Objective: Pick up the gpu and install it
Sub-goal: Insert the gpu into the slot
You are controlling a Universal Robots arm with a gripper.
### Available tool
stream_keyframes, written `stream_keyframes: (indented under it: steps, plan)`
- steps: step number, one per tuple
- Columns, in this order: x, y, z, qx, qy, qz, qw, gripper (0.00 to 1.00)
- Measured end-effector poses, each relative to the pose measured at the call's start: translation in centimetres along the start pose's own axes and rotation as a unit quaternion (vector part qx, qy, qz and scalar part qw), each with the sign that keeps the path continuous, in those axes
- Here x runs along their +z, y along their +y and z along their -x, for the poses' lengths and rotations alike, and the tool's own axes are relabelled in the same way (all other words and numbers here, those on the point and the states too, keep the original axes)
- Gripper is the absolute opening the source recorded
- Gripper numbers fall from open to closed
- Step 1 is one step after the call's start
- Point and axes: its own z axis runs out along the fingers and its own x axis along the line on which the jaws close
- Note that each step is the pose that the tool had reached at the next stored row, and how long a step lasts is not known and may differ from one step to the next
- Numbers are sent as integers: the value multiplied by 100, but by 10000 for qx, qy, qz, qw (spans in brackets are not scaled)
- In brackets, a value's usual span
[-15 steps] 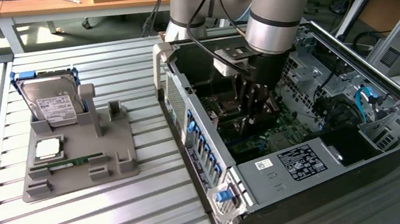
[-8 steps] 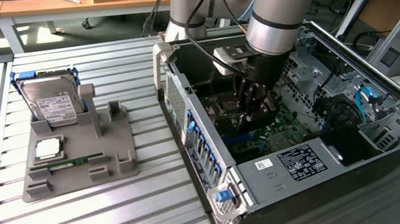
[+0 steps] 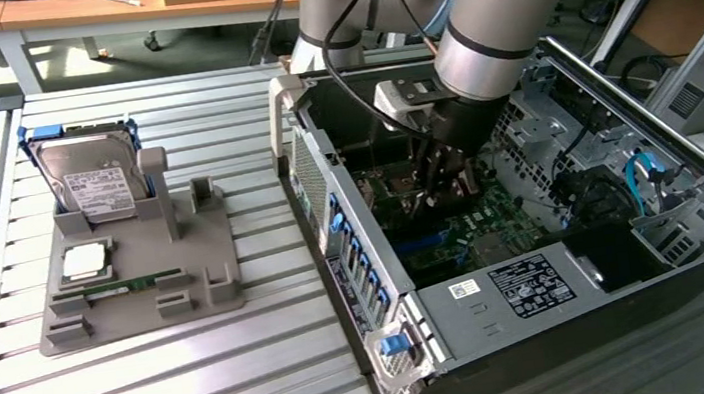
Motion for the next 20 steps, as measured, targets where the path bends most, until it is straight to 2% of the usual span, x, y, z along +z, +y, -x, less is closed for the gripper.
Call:
stream_keyframes:
  steps: [3,4,6,7,8,9,20]
  plan:
    - [1,-1,-2,9,24,-1,10000,27]
    - [1,0,-3,28,41,-2,10000,27]
    - [3,0,-4,74,94,-6,9999,27]
    - [4,0,-4,104,135,-9,9999,27]
    - [4,0,-4,154,238,-15,9996,27]
    - [5,-1,-5,190,277,-18,9994,27]
    - [5,31,-55,192,279,-22,9994,27]
